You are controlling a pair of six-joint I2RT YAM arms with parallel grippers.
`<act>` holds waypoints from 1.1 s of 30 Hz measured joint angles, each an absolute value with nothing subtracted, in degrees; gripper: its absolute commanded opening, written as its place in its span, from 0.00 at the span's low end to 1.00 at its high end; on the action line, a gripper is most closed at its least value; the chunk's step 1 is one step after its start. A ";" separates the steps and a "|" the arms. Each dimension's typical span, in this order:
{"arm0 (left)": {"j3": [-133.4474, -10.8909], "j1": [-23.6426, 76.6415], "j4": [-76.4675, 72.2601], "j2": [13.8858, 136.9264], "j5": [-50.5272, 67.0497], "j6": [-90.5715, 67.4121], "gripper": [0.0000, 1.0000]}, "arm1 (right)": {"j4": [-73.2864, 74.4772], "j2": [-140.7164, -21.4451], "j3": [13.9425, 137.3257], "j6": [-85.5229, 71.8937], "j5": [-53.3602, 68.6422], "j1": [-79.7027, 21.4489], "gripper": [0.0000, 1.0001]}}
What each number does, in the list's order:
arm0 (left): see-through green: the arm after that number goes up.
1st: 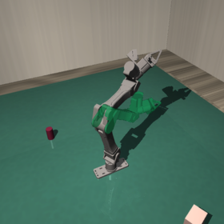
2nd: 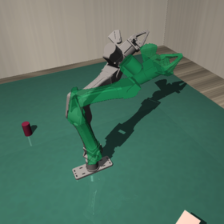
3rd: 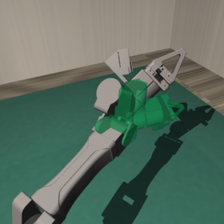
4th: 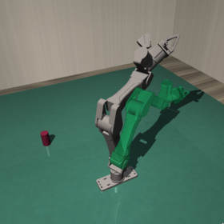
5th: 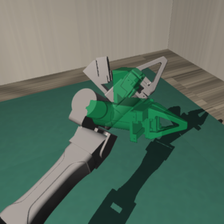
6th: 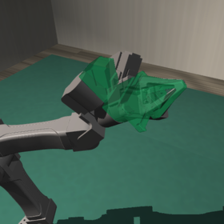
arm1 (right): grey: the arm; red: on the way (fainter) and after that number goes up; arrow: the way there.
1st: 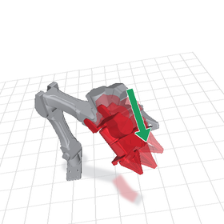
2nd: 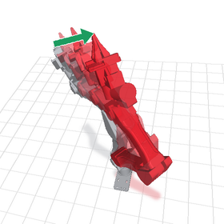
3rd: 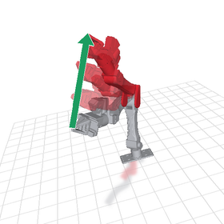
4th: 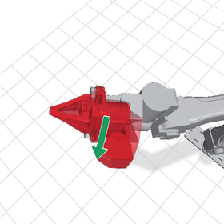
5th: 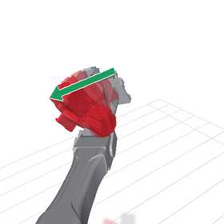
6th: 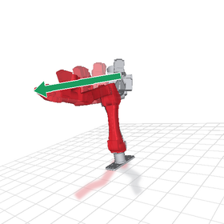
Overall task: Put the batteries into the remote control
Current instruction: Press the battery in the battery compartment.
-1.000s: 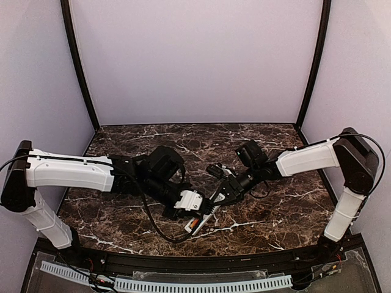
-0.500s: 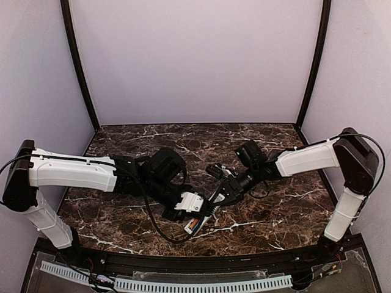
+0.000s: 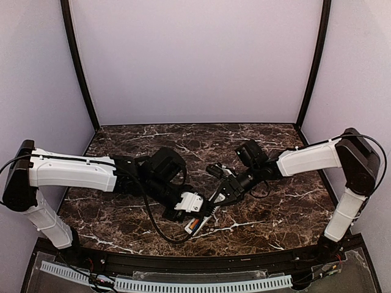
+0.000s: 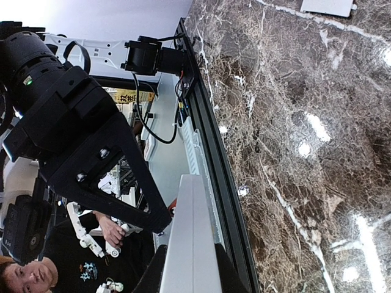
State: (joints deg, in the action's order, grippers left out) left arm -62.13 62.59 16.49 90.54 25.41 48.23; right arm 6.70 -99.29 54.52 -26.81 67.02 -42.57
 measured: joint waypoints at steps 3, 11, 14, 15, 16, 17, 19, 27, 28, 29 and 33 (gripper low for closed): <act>-62.13 62.59 16.34 90.54 25.74 48.23 0.01 | 7.14 -98.67 54.52 -26.63 66.78 -42.44 0.00; -62.39 63.31 15.92 90.96 24.49 48.27 0.02 | 7.60 -97.65 54.52 -26.41 66.19 -42.39 0.00; -62.65 63.59 15.92 91.26 23.77 48.34 0.02 | 7.97 -96.92 54.52 -26.39 65.63 -42.37 0.00; -62.76 63.68 16.25 91.31 23.66 48.34 0.02 | 7.99 -96.57 54.52 -26.41 65.30 -42.30 0.00; -62.83 63.88 16.21 91.35 23.27 48.47 0.02 | 8.01 -96.25 54.52 -26.37 64.82 -42.22 0.00; -62.92 63.94 16.27 91.42 22.98 48.64 0.02 | 8.14 -96.03 54.50 -26.33 64.69 -42.15 0.00; -62.92 63.99 16.29 91.42 22.46 48.90 0.02 | 8.21 -95.77 54.43 -26.33 64.29 -42.02 0.00; -62.48 64.53 19.94 91.48 20.32 49.34 0.05 | 8.19 -95.22 53.82 -26.22 63.79 -40.18 0.00; -62.39 64.53 20.56 91.48 20.10 49.34 0.07 | 8.16 -95.22 53.76 -26.20 63.59 -40.01 0.00; -62.30 64.51 20.91 91.46 20.01 49.30 0.08 | 8.14 -95.22 53.76 -26.20 63.44 -40.01 0.00; -62.02 64.10 21.39 91.07 20.34 48.31 0.16 | 8.03 -95.24 53.71 -26.20 62.92 -40.01 0.00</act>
